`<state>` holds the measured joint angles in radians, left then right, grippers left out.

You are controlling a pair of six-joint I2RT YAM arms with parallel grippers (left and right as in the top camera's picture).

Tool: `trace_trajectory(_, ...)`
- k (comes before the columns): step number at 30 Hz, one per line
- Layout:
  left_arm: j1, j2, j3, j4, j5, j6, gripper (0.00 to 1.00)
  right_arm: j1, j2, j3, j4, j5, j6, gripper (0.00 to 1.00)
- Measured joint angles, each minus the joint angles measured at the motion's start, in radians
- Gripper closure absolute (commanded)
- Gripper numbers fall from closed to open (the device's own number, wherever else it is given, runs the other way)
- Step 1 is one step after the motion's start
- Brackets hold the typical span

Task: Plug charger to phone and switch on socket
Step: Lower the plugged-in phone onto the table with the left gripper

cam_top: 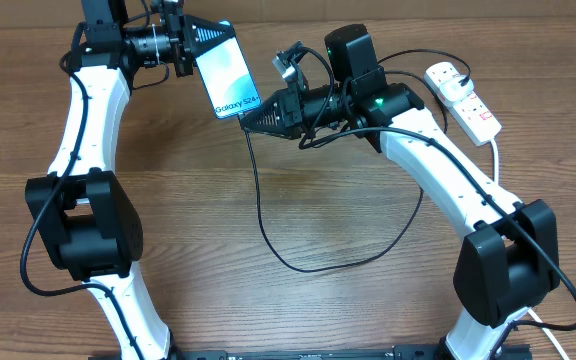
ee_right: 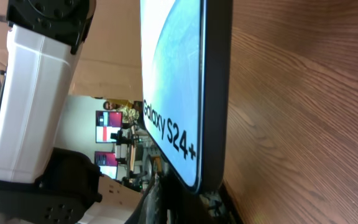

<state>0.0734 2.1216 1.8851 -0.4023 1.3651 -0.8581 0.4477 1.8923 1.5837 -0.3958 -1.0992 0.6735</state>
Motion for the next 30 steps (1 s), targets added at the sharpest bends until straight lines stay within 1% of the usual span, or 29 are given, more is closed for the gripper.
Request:
trace_trajectory(8,0.0,0.0,0.001,0.001,-0.005,0.0,0.96,0.0,0.0,0.0,0.014,0.008,0.019,0.96)
trace_trajectory(9,0.0,0.0,0.001,0.001,-0.005,0.0,0.96,0.0,0.0,0.0,0.013,0.008,0.02,0.92)
trace_trajectory(10,0.0,0.0,0.001,0.001,-0.005,0.0,0.96,0.0,0.0,0.0,0.013,0.008,0.018,0.84)
trace_trajectory(11,0.0,0.0,0.001,0.0,-0.004,0.0,0.96,0.0,0.0,0.0,0.012,0.011,0.016,0.79)
trace_trajectory(12,-0.001,0.0,0.001,-0.003,0.005,0.004,0.96,0.0,0.0,0.0,0.01,0.029,0.011,0.73)
trace_trajectory(15,-0.016,0.0,0.001,-0.01,0.027,0.022,0.96,-0.006,0.0,0.004,-0.033,0.063,-0.027,0.6)
trace_trajectory(23,-0.035,0.0,0.001,-0.031,0.043,0.113,0.96,-0.025,-0.003,0.006,-0.175,0.083,-0.157,0.48)
trace_trajectory(26,-0.035,0.0,0.001,-0.089,0.042,0.18,0.96,-0.068,-0.015,0.006,-0.247,0.102,-0.21,0.41)
trace_trajectory(30,-0.035,0.0,0.0,-0.231,0.027,0.286,0.96,-0.173,-0.055,0.006,-0.353,0.177,-0.277,0.37)
